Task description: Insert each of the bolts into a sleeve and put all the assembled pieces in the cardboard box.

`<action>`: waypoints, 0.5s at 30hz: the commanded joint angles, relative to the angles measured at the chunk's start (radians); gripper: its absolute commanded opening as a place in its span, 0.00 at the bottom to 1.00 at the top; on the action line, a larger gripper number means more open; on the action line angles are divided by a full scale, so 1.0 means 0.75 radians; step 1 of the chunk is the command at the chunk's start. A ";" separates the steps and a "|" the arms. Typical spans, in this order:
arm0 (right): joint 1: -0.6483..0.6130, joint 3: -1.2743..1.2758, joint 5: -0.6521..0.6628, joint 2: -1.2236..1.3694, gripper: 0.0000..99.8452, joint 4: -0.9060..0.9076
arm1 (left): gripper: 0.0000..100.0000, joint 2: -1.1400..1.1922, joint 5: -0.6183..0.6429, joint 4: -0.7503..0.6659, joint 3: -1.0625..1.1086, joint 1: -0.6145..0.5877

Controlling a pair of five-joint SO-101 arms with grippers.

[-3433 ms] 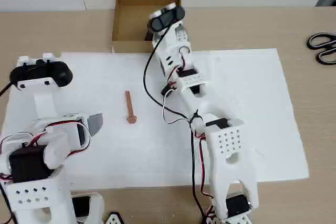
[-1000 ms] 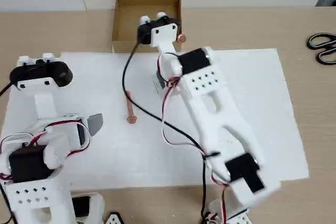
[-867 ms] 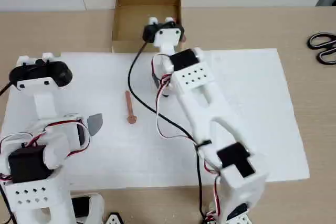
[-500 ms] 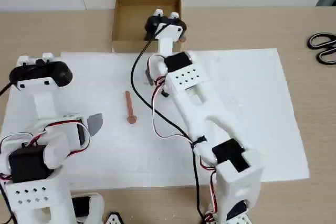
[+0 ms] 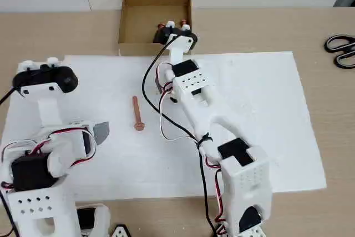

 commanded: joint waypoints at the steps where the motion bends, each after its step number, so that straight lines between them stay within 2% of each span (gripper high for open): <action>1: 0.026 -0.008 -0.012 0.034 0.21 -0.062 | 0.27 -0.016 -0.014 -0.029 0.001 -0.010; 9: 0.111 -0.008 -0.012 0.144 0.21 -0.150 | 0.27 -0.016 -0.014 -0.029 0.003 -0.010; 15: 0.124 -0.008 -0.006 0.148 0.04 -0.140 | 0.27 -0.016 -0.014 -0.029 0.003 -0.002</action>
